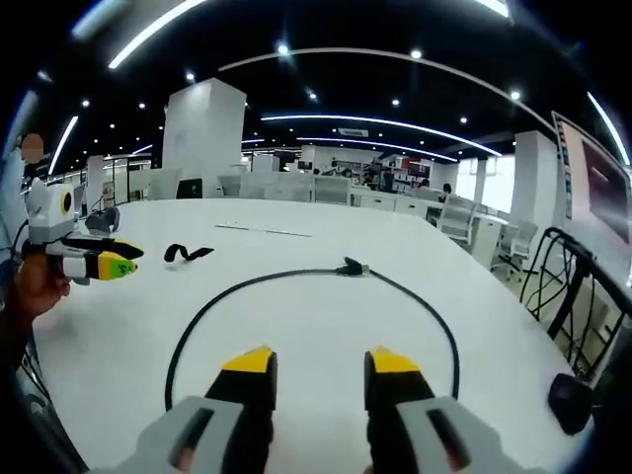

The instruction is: Find the charging cable on the desk, coil it up and secure with Velcro.

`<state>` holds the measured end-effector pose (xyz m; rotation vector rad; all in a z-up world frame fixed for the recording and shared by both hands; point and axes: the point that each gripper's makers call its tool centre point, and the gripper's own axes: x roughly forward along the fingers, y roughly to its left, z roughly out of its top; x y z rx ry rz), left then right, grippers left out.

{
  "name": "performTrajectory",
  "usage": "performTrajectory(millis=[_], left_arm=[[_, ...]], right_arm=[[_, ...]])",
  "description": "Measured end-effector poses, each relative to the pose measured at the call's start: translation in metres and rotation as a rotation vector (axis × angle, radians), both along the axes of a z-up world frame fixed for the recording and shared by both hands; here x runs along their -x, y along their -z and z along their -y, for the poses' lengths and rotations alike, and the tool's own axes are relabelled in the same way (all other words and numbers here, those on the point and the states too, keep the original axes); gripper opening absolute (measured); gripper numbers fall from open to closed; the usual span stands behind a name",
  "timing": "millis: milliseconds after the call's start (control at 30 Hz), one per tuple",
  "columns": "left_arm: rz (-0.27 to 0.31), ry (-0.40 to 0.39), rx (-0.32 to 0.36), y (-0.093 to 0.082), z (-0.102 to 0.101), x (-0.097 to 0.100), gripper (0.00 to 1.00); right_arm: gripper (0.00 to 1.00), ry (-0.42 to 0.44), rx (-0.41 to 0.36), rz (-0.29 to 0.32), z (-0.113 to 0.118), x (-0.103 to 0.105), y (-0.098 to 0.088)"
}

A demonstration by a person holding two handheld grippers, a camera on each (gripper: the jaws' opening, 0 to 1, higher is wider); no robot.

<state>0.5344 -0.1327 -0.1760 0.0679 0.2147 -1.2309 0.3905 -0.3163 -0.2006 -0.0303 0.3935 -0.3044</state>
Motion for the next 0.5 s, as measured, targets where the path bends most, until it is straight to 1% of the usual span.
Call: performTrajectory(millis=[100, 233, 300, 333, 400, 500], left_arm=[[0.003, 0.012, 0.030, -0.005, 0.003, 0.002, 0.31], [0.011, 0.013, 0.044, -0.008, 0.006, 0.001, 0.30], [0.019, 0.006, 0.064, -0.011, 0.008, -0.001, 0.30], [0.031, 0.013, 0.064, -0.011, 0.011, -0.002, 0.31], [0.026, 0.012, 0.064, -0.011, 0.013, -0.003, 0.31], [0.053, 0.033, 0.080, -0.014, 0.016, -0.002, 0.30]], right_arm=[[0.36, 0.006, 0.002, 0.005, 0.003, 0.000, -0.001], [0.36, 0.009, -0.001, 0.002, 0.007, 0.000, 0.001], [0.36, 0.011, 0.001, -0.002, 0.010, 0.000, 0.001], [0.36, 0.014, 0.003, -0.005, 0.013, 0.001, 0.001], [0.36, 0.019, 0.005, -0.005, 0.017, 0.001, 0.001], [0.36, 0.023, 0.006, -0.006, 0.021, 0.001, 0.001]])
